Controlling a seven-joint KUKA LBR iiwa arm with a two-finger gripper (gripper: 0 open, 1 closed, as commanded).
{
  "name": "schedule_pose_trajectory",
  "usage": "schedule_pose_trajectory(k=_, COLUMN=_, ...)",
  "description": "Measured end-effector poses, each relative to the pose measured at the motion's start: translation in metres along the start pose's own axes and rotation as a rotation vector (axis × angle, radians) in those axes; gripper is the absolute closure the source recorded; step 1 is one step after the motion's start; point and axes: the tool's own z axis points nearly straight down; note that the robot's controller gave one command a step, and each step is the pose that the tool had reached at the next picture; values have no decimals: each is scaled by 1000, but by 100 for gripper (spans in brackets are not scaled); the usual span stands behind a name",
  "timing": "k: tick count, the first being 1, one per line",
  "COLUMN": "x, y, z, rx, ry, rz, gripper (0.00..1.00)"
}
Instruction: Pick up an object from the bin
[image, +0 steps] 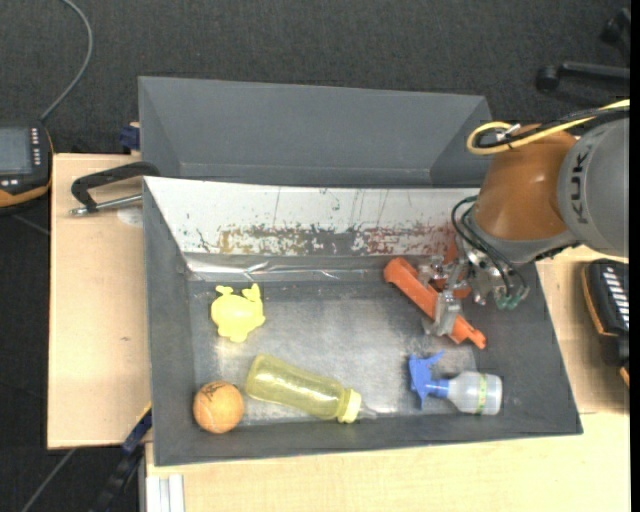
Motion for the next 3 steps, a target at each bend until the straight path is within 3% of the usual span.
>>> schedule_pose_trajectory(k=3, x=-2, y=-2, z=-1, rx=4, ry=-8, rz=2, gripper=100)
